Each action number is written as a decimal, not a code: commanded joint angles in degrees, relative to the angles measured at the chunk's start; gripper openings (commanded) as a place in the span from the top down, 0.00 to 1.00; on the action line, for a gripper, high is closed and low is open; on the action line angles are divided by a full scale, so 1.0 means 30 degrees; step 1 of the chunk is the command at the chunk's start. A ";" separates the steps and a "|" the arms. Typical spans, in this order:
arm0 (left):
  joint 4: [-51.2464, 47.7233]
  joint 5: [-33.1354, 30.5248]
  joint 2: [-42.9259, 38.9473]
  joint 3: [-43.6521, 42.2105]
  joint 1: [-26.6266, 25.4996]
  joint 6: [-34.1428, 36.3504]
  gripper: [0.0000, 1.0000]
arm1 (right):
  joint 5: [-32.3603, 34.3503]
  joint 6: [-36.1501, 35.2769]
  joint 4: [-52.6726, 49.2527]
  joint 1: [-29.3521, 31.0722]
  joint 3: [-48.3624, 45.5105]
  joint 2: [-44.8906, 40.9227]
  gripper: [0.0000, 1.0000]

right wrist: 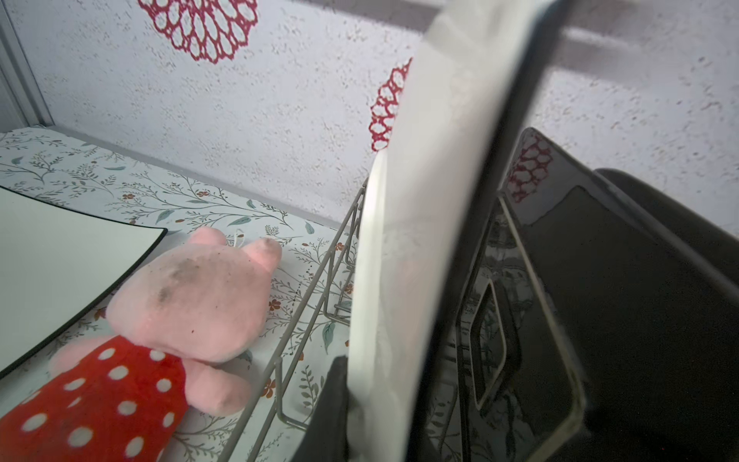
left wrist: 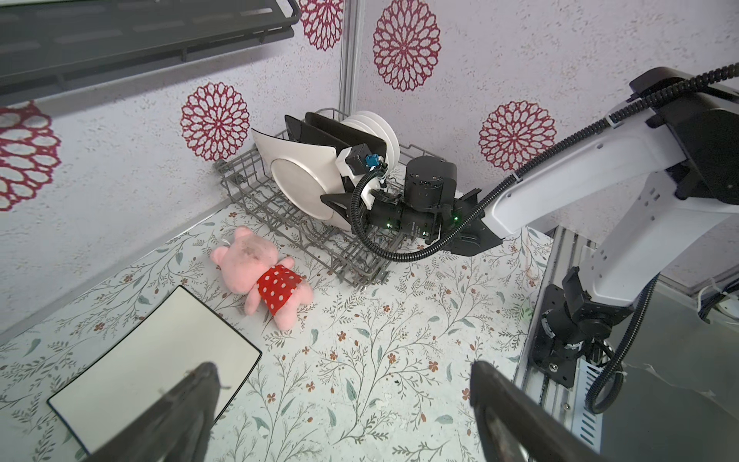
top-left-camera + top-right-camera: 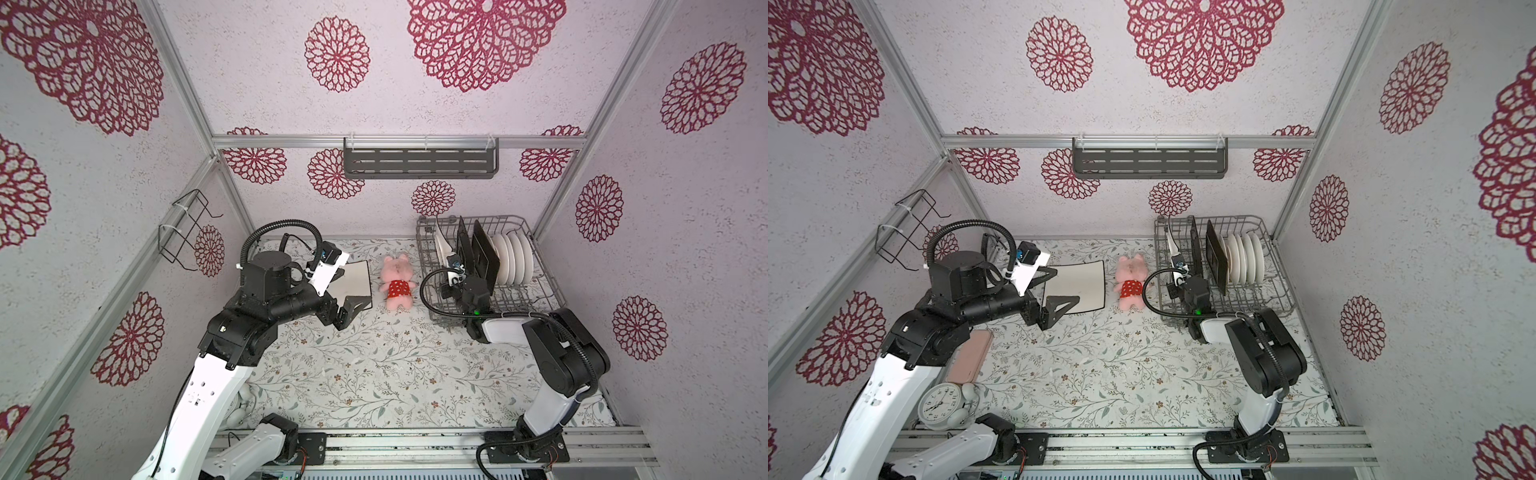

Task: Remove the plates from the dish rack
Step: 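Lift the white square plate out of the rack toward the left gripper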

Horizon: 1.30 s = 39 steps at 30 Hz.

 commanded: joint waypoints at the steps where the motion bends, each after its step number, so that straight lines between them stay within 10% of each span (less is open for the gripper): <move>1: 0.0580 0.0114 -0.0158 -0.0174 0.0209 -0.0272 0.00 | -0.0573 0.0144 0.4359 0.0205 0.0593 -0.2247 1.00; 21: 0.3716 0.5218 0.1476 0.1546 0.4286 -0.6431 0.03 | 0.1423 -0.6769 0.1754 0.3104 0.2871 -0.4347 1.00; 39: 0.3438 0.5760 0.4958 0.3327 0.4919 -0.9951 0.02 | 0.2953 -1.1493 0.3663 0.6556 0.4603 -0.3565 1.00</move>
